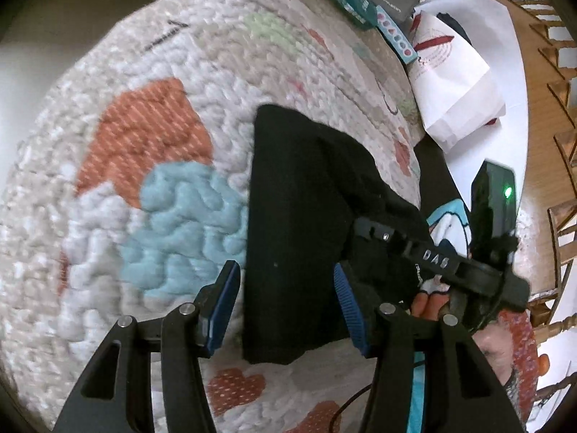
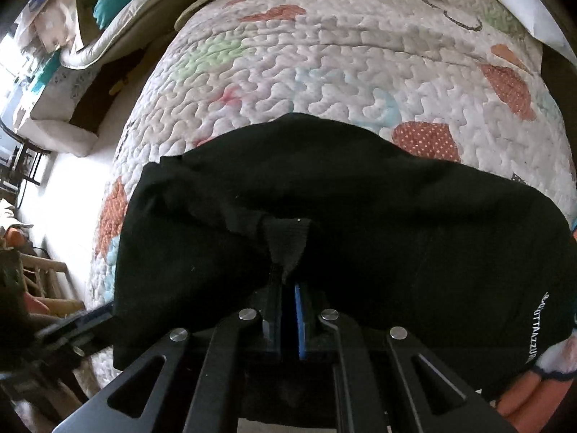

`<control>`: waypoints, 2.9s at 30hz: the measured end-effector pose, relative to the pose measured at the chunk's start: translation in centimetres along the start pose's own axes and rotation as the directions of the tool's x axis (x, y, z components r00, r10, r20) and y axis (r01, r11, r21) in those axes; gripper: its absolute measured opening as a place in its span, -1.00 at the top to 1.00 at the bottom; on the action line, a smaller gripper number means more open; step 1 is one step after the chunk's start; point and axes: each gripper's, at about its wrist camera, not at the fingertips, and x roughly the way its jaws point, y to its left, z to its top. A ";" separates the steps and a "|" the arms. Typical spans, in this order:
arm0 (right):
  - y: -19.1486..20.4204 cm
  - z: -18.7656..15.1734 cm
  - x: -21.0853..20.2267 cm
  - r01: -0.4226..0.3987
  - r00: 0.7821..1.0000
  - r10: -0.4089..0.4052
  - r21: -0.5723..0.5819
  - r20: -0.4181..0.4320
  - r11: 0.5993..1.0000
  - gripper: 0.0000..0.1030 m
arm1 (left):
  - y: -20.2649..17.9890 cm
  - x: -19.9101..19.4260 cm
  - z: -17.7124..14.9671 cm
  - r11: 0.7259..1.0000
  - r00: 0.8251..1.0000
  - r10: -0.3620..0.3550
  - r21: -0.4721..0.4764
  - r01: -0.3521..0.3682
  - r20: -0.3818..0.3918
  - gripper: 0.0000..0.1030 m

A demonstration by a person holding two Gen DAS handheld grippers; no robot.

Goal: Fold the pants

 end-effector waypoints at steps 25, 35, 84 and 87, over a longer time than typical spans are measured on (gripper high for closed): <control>13.7 6.0 3.2 0.076 0.996 -0.086 -0.384 -0.009 0.920 -0.14 | -0.5 2.6 -1.8 0.995 1.000 0.006 0.101 -0.004 -0.018 0.72; 14.2 6.6 4.5 0.151 0.980 -0.186 -0.362 -0.066 0.920 0.78 | 0.4 1.2 -1.2 0.998 1.000 -0.006 0.067 0.006 0.000 0.76; -6.0 -5.9 -8.0 -0.039 0.971 -0.016 0.226 0.239 0.973 -0.17 | 0.1 -6.0 -2.6 0.941 0.949 0.219 0.208 -0.267 0.228 -0.21; -4.6 -6.2 -6.1 -0.169 0.969 0.117 0.238 0.218 0.957 -0.17 | -1.2 -5.7 -3.2 0.931 0.945 0.210 0.244 -0.272 0.251 -0.22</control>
